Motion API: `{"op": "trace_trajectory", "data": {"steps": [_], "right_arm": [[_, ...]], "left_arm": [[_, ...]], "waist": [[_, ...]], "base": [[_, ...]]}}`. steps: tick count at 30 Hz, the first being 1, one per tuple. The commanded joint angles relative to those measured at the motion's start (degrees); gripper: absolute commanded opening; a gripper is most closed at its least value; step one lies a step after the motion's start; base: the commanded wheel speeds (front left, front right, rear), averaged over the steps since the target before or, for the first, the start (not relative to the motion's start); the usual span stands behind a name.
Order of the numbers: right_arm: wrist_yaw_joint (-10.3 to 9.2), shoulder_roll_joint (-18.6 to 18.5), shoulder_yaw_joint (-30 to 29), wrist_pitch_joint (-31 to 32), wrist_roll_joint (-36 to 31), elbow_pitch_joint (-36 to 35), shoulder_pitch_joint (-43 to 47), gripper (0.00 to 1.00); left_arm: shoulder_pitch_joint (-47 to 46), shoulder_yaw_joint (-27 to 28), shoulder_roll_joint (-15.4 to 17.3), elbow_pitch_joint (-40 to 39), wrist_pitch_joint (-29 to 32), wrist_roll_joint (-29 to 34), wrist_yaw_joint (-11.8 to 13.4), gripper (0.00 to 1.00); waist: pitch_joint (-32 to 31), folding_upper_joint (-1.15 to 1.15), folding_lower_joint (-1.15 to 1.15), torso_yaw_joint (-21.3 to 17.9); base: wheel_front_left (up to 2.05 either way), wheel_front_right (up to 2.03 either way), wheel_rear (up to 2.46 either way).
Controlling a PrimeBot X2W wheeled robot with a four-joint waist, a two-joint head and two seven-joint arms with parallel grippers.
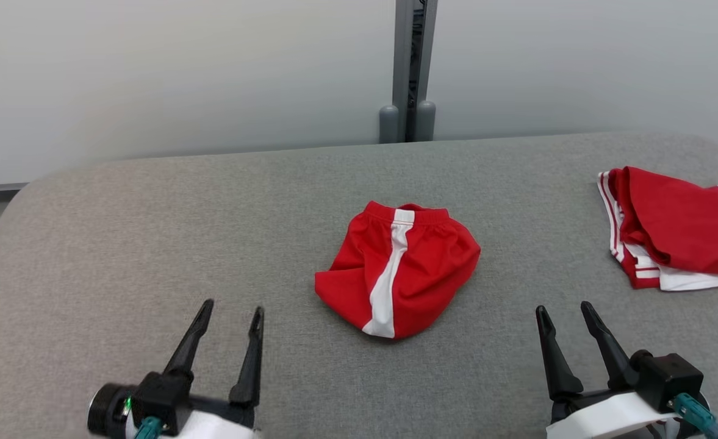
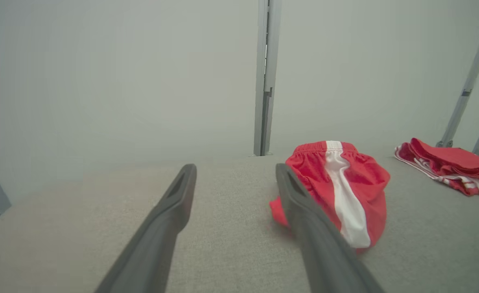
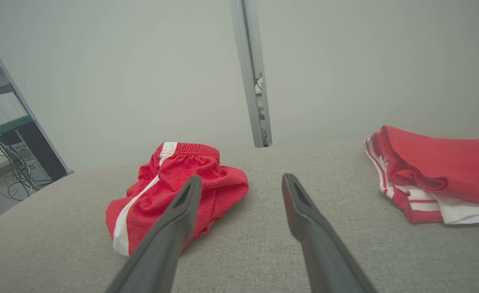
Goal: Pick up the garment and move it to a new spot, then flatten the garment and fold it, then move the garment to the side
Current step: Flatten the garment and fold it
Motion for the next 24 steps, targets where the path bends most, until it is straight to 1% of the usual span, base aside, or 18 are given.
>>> {"op": "trace_trajectory", "data": {"steps": [1,4,7,9,11,17,20,24], "right_arm": [[0.00,-0.4,0.1,0.0,0.1,-0.1,-0.9,1.00],[0.00,-0.7,0.1,0.0,0.0,-0.4,-1.3,1.00],[0.00,-1.0,0.1,0.0,-0.1,-0.8,-2.4,1.00],[0.00,-1.1,-0.1,0.0,-0.1,-1.0,-3.0,1.00],[0.00,-1.1,0.0,0.0,-0.1,-1.4,-3.9,1.00],[0.00,-1.0,0.1,0.0,0.1,-2.0,-6.0,1.00],[0.00,-1.0,-0.1,0.0,0.2,-2.3,-6.8,1.00],[0.00,-1.1,-0.3,0.0,0.2,-2.5,-6.8,1.00]], "left_arm": [[-2.0,-0.3,0.4,0.2,-0.2,0.8,-0.6,1.00],[-7.5,-2.9,1.3,2.3,-0.2,2.2,-2.9,1.00],[-13.9,-6.2,2.8,5.3,-0.3,3.3,-4.2,1.00],[-18.3,-9.2,4.1,8.3,-0.2,3.1,-4.6,1.00],[-23.1,-12.2,5.8,11.3,-0.2,2.5,-4.7,1.00],[-36.1,-24.9,10.7,20.6,0.4,-1.6,-4.7,1.00],[-41.5,-30.8,12.3,24.2,1.4,-2.8,-4.7,1.00],[-47.4,-37.5,13.6,28.7,3.4,-3.2,-4.7,1.00]], "waist": [[0.9,0.00,0.00,-1.0],[2.6,0.00,0.00,-2.5],[4.7,0.00,0.00,-4.2],[6.2,0.00,0.00,-5.4],[7.8,0.00,0.00,-6.7],[11.6,0.00,0.00,-9.8],[13.0,0.00,0.00,-10.9],[14.1,0.00,0.00,-11.5]], "base": [[0.00,0.00,0.00],[0.00,0.00,0.00],[0.00,0.00,0.00],[0.00,0.00,0.00],[0.00,0.00,0.00],[0.00,0.00,0.00],[0.00,0.00,0.00],[0.00,0.00,0.00]]}}
